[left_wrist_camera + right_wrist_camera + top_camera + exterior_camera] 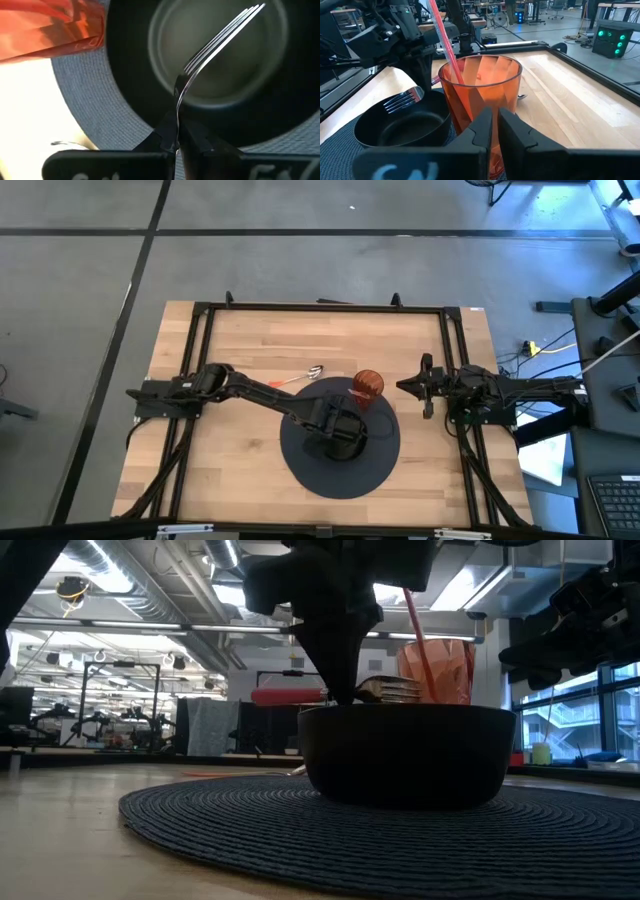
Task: Pick & Place Utensil
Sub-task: Put the pink fork into the black bowl, then put the orange spoon into the black bowl
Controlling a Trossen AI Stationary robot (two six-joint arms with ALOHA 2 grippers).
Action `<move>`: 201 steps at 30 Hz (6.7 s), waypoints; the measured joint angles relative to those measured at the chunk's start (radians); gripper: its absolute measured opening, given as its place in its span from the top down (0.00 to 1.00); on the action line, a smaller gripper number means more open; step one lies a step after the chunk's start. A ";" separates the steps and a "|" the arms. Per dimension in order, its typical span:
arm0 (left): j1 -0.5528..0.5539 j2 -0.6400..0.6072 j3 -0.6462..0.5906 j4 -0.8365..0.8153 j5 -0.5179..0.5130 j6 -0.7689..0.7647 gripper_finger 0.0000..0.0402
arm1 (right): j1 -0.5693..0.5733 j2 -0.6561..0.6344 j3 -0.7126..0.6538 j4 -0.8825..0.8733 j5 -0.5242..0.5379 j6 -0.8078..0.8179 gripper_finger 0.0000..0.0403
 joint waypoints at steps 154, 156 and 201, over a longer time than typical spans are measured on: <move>0.431 -1.813 -2.000 1.813 0.059 0.006 0.99 | 0.000 0.005 0.000 0.003 -0.032 -0.080 0.92; 0.431 -1.813 -2.000 1.820 0.057 0.006 0.99 | 0.000 0.005 0.000 0.003 -0.033 -0.080 0.92; 0.430 -1.869 -2.000 1.585 0.041 0.013 0.99 | 0.000 0.005 0.000 -0.003 -0.016 -0.077 0.92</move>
